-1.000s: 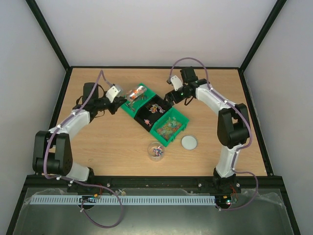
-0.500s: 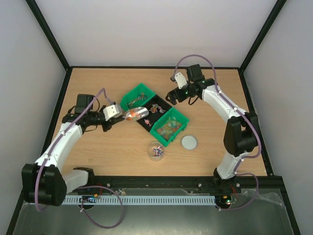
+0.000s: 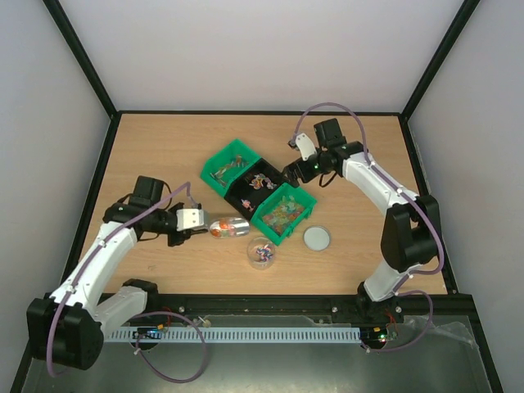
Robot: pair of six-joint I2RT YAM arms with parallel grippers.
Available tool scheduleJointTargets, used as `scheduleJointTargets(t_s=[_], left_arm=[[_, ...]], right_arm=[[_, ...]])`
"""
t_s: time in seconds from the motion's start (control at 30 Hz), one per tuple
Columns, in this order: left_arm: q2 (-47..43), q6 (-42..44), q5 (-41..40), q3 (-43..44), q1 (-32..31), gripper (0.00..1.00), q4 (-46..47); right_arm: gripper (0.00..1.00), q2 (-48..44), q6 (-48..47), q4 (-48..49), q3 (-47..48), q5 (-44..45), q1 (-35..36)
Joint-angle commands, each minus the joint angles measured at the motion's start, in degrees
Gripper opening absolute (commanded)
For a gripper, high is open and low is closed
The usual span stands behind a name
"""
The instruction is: Pack the candies
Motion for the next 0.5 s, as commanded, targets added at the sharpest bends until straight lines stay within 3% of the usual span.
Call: scheduleJointTargets(t_s=[0.0,0.47], left_arm=[[-1.2,1.9,-1.5,-0.1,-4.1,0.02,-3.0],[1.3,-6.0,-14.0,3.2,-19.7,0.02,-2.4]], right_arm=[[0.99,-2.6,0.1,-1.0,-2.3,-0.9,-0.2],[0.98,-4.9,0.6,0.2,-3.9,-1.8,-0.3]])
